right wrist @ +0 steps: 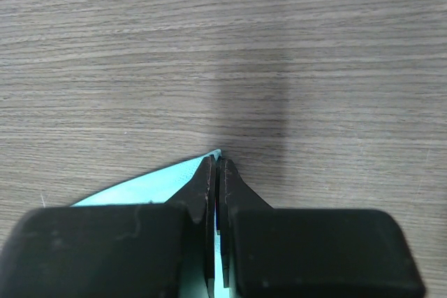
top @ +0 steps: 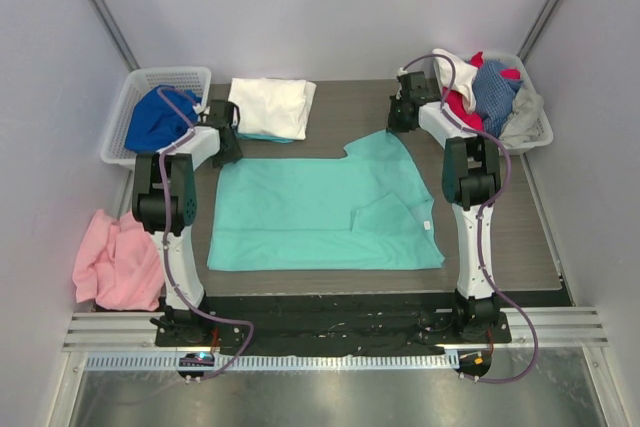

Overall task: Fold and stack the t-shirts
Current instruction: Fold the tshirt

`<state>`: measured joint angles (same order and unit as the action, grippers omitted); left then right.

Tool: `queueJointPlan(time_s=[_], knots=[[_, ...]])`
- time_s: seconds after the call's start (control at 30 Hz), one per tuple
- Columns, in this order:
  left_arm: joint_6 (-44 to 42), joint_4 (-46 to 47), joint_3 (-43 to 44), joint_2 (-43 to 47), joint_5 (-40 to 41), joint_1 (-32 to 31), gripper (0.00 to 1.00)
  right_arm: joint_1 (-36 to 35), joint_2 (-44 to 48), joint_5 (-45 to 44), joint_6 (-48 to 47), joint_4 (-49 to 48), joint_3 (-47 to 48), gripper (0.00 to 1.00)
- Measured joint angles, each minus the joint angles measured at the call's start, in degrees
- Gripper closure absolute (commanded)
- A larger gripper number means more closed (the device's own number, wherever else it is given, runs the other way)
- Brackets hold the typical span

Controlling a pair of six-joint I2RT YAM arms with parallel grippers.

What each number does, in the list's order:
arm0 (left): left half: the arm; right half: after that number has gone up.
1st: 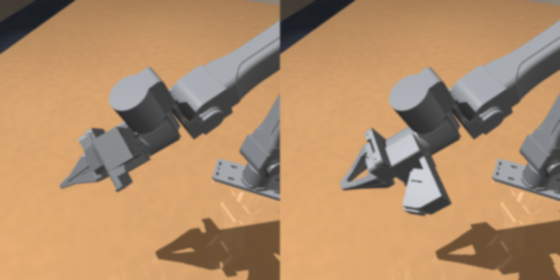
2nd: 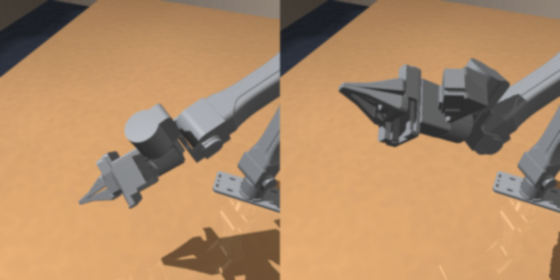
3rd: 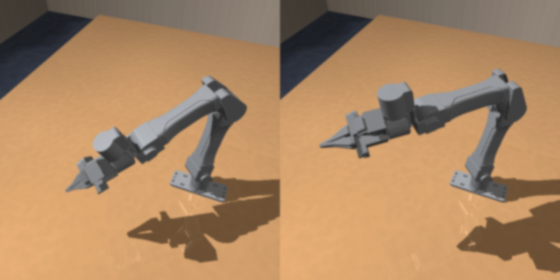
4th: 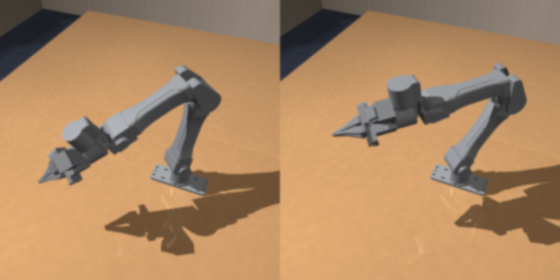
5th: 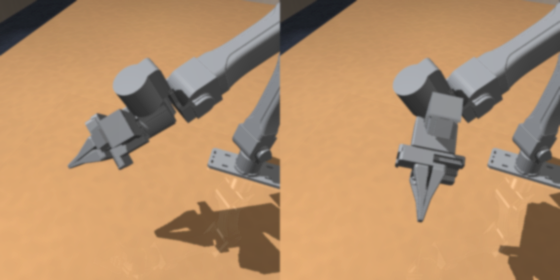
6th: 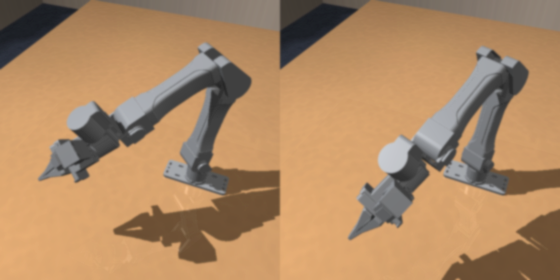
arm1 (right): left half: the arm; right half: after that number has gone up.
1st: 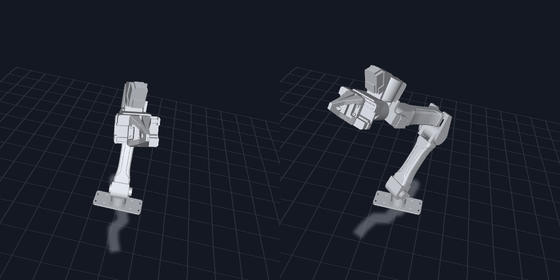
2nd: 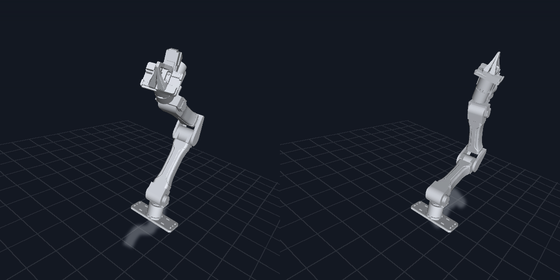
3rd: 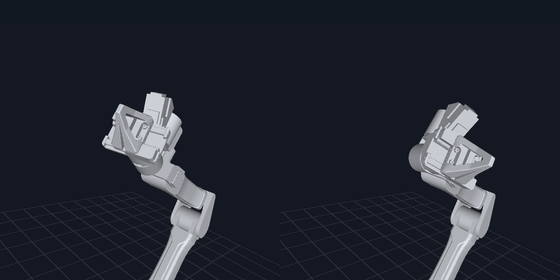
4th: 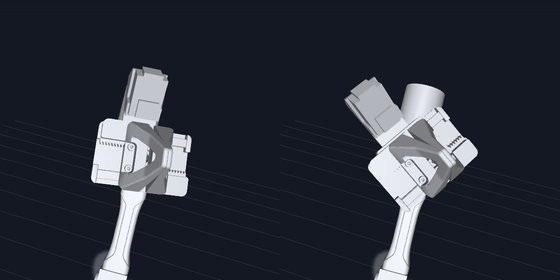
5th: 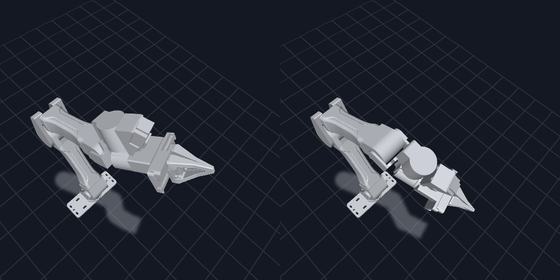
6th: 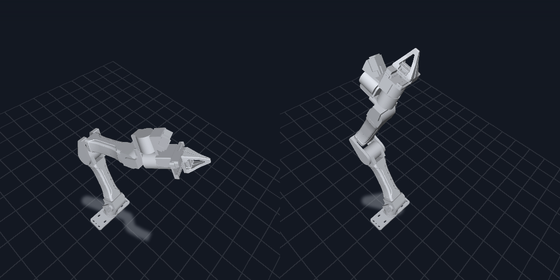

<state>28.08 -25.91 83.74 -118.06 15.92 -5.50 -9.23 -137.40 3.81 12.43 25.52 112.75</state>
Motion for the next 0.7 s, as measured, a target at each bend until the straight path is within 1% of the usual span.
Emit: queueJointPlan(time_s=[0.03, 0.1, 0.13, 0.2, 0.23, 0.33, 0.47, 0.7], knots=[[0.1, -0.1, 0.3, -0.2, -0.2, 0.2, 0.66, 0.0, 0.0, 0.0, 0.0, -0.1, 0.0, 0.99], [0.0, -0.5, 1.2, -0.7, -1.0, 0.7, 0.72, 0.1, 0.0, 0.1, 0.0, -0.1, 0.0, 0.99], [0.0, -0.7, 1.6, -1.0, -1.4, 0.9, 0.78, 0.1, 0.0, 0.2, 0.0, -0.1, 0.0, 0.99], [0.1, -0.9, 2.1, -1.3, -1.8, 1.2, 0.83, 0.1, 0.0, 0.2, 0.0, -0.1, -0.1, 0.99], [0.2, -1.1, 2.4, -1.5, -2.1, 1.4, 0.89, 0.2, 0.0, 0.3, 0.0, -0.2, -0.1, 0.99], [0.1, -1.3, 2.8, -1.7, -2.7, 1.7, 0.97, 0.3, 0.0, 0.4, 0.2, -0.2, -0.2, 0.99], [0.0, -1.7, 3.2, -1.9, -3.4, 1.9, 1.0, 0.4, 0.1, 0.3, 0.8, -0.3, -0.3, 0.99], [0.0, -1.7, 3.3, -1.9, -5.0, 2.0, 1.0, 0.5, 2.8, -1.2, 2.2, -0.1, -3.9, 0.99]])
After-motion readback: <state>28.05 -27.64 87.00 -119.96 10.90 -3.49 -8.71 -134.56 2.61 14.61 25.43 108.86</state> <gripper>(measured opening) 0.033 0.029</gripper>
